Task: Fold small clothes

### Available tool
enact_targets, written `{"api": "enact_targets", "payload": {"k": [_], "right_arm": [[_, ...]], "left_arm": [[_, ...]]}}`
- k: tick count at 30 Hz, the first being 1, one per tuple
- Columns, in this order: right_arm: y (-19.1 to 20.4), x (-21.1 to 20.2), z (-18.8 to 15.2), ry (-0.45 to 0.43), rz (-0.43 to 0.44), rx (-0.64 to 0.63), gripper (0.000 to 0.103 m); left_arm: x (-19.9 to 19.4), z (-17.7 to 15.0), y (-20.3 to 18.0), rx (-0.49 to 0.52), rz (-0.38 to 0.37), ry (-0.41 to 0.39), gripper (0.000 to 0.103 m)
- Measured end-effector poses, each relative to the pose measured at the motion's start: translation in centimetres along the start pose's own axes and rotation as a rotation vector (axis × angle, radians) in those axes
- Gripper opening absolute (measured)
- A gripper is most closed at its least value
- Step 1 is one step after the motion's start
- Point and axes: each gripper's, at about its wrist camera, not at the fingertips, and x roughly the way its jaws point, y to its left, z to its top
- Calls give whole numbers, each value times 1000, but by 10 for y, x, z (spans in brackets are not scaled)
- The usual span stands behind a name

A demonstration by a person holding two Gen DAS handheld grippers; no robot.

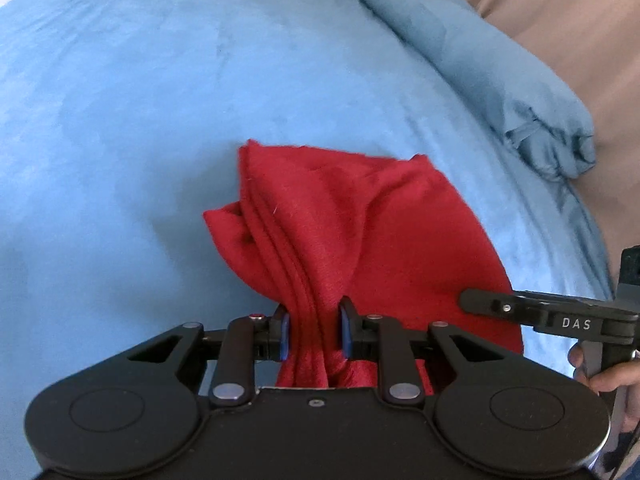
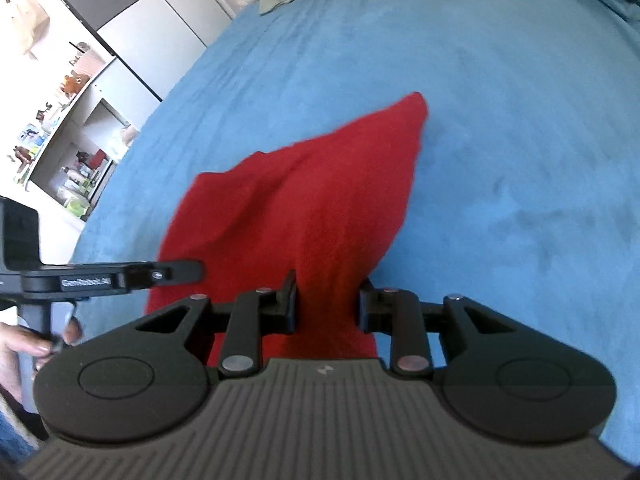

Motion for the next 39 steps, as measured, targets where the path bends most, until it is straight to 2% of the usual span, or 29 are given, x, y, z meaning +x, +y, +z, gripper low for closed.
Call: {"api": "enact_targets", "payload": {"k": [2,4,5,6,12,14,21,23,28,29,30,32,36,39], "right_arm": [[-8,3,-5,1,-5,-1,56],[-9,4,-8,-19,-15,-41,68],[-7,5,-8,-25,-21,-53,77],[-9,3,-9,-29,-22,-57,82],[-19,-12,-18,-131,-30,-73,82],[-23,-9,-21,-128,-36,-66,82],[-28,-1,-25,-122,-62,-49,83],[-22,-10,-26,-154,-65,-64,83],[14,-59,-28,-253,-60,-144,84],[22,-68,-28,-259,-73,-154,87],[33,-81,-29,-268,-92,-166,94],[52,-103,-33,-290,-112,-184,103],[97,-150,-47,-355,-173,-242,103],[124,-173,-58,-330,-251,-264,103]], "left_arm": [[3,-2,1,15,46,-6,55],[4,-4,3,39,101,-30,70],[5,-4,2,45,116,-38,73],[4,-5,4,44,122,-50,74],[6,-20,13,42,122,-61,79],[7,-20,19,44,135,-62,87],[3,-24,22,51,163,-80,89],[-11,-25,15,56,185,-102,85],[-65,-28,-11,94,217,-189,86],[-80,-30,-17,94,218,-214,86],[-94,-33,-22,93,216,-237,87],[-123,-40,-36,91,232,-277,95],[-177,-60,-63,97,257,-337,102],[-204,-79,-82,99,317,-363,103]]}}
